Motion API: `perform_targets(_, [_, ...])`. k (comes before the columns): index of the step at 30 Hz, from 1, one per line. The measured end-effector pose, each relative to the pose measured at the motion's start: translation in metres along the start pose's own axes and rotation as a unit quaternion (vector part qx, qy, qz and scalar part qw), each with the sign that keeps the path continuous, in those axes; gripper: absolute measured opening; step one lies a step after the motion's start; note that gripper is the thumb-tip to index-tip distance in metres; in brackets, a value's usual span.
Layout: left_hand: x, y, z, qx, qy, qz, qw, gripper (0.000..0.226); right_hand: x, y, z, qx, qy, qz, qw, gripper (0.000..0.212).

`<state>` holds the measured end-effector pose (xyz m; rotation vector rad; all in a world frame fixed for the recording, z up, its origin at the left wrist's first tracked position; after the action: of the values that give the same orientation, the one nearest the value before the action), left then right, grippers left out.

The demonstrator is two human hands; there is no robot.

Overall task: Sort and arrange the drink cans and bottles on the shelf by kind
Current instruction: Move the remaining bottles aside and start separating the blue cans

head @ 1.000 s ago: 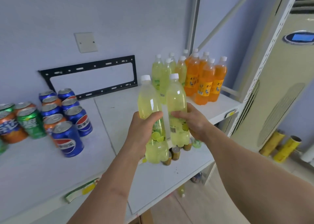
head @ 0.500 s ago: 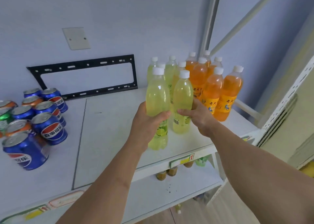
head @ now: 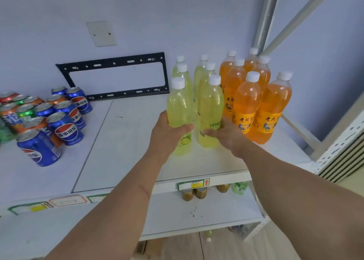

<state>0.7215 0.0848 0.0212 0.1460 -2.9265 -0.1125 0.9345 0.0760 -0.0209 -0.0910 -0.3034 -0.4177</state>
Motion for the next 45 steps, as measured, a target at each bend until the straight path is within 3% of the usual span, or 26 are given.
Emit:
perform_targets(4, [-0.008,0.01,-0.002,-0.015,0.019,-0.001,1.0,0.069,-0.003,-0.019,-0.021,-0.037,-0.169,0.0,0.985,0.069])
perform_targets(8, [-0.015,0.019,-0.002,-0.027,0.051,0.014,0.998,0.068,-0.002,-0.047,-0.013,0.018,-0.425,-0.046,0.904,0.035])
perform_targets(11, [-0.02,0.022,-0.002,-0.03,0.066,0.03,0.997,0.07,-0.008,-0.066,-0.008,0.082,-0.525,-0.034,0.846,0.032])
perform_targets(15, [-0.023,0.019,-0.003,-0.026,0.061,0.038,0.997,0.068,-0.021,-0.077,-0.003,0.163,-0.589,0.004,0.792,0.034])
perform_targets(21, [-0.024,0.019,-0.005,-0.005,0.071,0.04,0.997,0.069,-0.025,-0.082,-0.001,0.21,-0.599,0.02,0.773,0.029])
perform_targets(25, [-0.018,0.007,0.001,-0.01,0.136,0.076,0.988,0.075,-0.044,-0.087,0.01,0.258,-0.589,0.035,0.765,0.024])
perform_targets(27, [0.001,-0.001,0.01,-0.055,0.275,0.064,0.958,0.07,-0.061,-0.092,0.018,0.291,-0.585,0.041,0.756,0.023])
perform_targets(30, [0.044,-0.014,0.019,-0.2,0.539,0.018,0.818,0.042,-0.092,-0.104,0.031,0.33,-0.572,0.051,0.749,0.023])
perform_targets(32, [0.074,-0.018,0.027,-0.261,0.615,0.006,0.744,0.033,-0.118,-0.114,0.041,0.356,-0.569,0.063,0.739,0.023])
perform_targets(34, [0.106,-0.02,0.033,-0.291,0.648,-0.011,0.704,0.031,-0.147,-0.124,0.054,0.385,-0.566,0.069,0.726,0.024])
perform_targets(37, [0.159,-0.019,0.04,-0.298,0.658,-0.025,0.691,0.031,-0.195,-0.141,0.075,0.409,-0.555,0.075,0.721,0.024])
perform_targets(45, [0.28,-0.011,0.06,-0.288,0.634,-0.096,0.711,0.029,-0.313,-0.17,0.126,0.411,-0.514,0.092,0.748,0.026])
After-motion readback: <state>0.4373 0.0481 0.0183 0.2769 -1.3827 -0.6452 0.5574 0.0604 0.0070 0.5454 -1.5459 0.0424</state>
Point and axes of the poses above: each hand's wrist, its own y-axis towards the middle knuckle, its own x-axis out of the back of the hand, z = x × y, the point moved 6 cm from there along y, towards the middle knuckle, and after that the axes turned 11 degrees about -z, right-handed, at the moved point
